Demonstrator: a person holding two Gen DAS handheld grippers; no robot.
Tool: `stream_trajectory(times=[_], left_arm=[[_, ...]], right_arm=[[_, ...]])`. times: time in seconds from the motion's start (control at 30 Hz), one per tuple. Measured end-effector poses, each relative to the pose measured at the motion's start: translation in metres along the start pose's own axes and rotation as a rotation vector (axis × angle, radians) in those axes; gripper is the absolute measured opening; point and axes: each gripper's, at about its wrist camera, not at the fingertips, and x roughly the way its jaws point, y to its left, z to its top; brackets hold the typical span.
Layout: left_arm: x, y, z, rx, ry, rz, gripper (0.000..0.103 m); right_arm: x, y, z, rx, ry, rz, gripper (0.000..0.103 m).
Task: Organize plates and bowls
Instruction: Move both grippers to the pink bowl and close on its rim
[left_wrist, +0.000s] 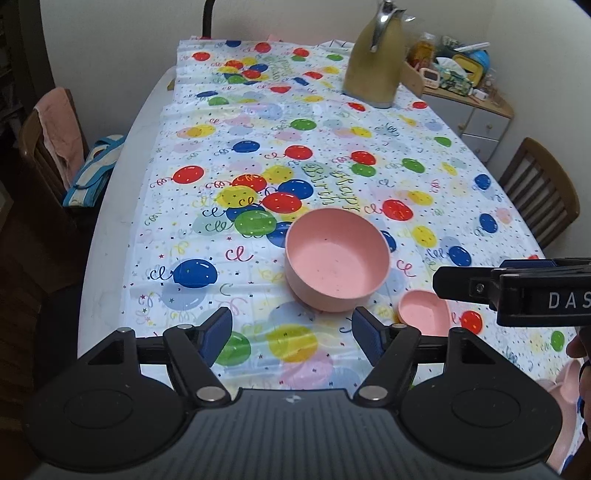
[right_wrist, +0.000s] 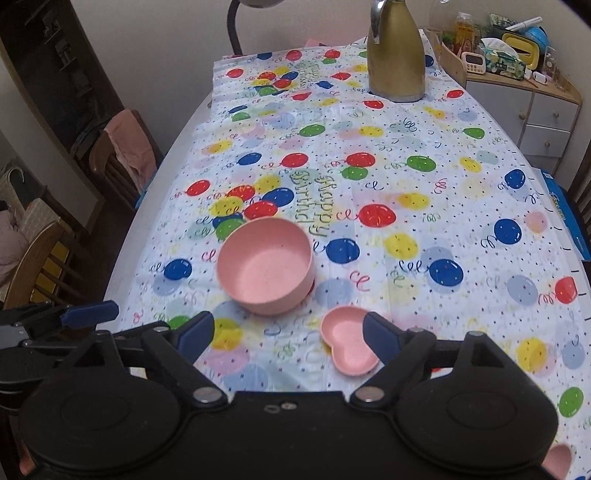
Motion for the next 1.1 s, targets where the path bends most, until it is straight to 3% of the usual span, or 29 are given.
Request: stream_trajectory(times=[0.07, 0.33, 0.73, 0.97, 1.1], left_arm=[[0.01, 0.0, 0.005, -0.007, 0.005, 0.001, 0.071], [0.052, -0.001, 0.018, -0.015, 0.005, 0.039, 0.071], [0.096, 0.007, 0.03, -0.072, 0.047, 0.07, 0.071], [0.107, 0.003, 0.029, -0.056, 0.07, 0.068, 0.07], [0.109, 0.001, 0.03, -0.062, 0.067, 0.071, 0.065]], right_arm=[[0.008, -0.004, 0.006, 0.013, -0.006, -0.005, 0.096], [0.046, -0.014, 0.028, 0.019, -0.001, -0.025, 0.095], [0.105, -0.025, 0.039, 0.064, 0.078, -0.051, 0.07], [0.119, -0.022, 0.036, 0.056, 0.1, -0.05, 0.049], [0.121, -0.019, 0.035, 0.042, 0.101, -0.045, 0.043]])
